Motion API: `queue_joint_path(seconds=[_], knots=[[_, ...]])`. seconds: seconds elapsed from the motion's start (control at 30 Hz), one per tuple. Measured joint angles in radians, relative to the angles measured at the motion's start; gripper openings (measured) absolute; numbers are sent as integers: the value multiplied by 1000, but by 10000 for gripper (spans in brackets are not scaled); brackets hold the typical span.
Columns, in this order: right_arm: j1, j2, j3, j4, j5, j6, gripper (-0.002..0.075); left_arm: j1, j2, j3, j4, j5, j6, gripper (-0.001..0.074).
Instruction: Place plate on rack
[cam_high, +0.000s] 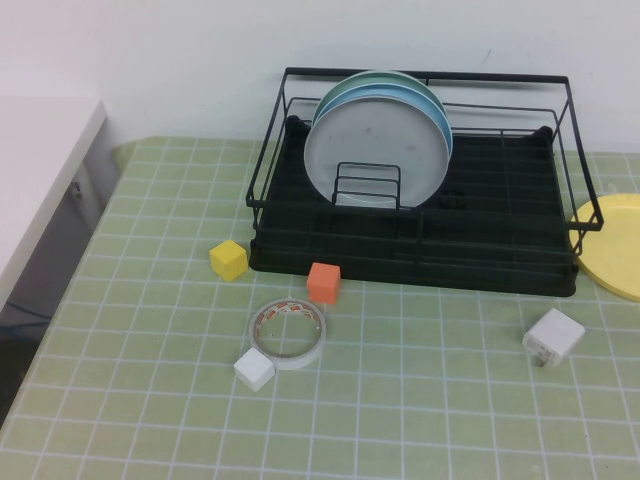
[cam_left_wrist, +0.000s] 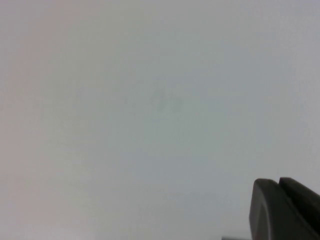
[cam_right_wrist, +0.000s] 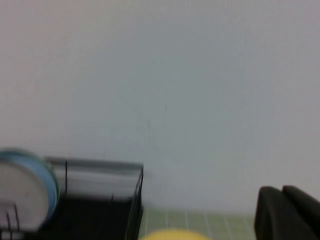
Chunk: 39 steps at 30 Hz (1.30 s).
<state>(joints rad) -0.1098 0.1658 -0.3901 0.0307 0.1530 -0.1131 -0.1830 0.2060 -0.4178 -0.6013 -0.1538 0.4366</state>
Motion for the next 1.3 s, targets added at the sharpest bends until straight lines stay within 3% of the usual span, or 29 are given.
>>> queue_joint_path(seconds=[0.23, 0.43, 0.63, 0.77, 0.9, 1.07, 1.3], knots=[[0, 324, -50, 95, 313, -4, -1, 0, 258, -11, -400, 95, 295, -2], [0, 522, -50, 232, 356, -5, -1, 0, 461, -11, -542, 256, 339, -2], [0, 681, -51, 245, 367, -14, -1, 3, 622, -11, -361, 311, 303, -2], [0, 786, -57, 245, 412, -25, -1, 86, 673, -13, -273, 327, 160, -2], [0, 903, -126, 239, 472, -26, -1, 198, 714, -52, -212, 579, 73, -2], [0, 1065, -285, 181, 505, 6, -1, 214, 744, -83, -160, 847, -13, -2], [2, 1304, -519, 84, 499, 202, -1, 218, 744, -83, -148, 934, -25, -3]])
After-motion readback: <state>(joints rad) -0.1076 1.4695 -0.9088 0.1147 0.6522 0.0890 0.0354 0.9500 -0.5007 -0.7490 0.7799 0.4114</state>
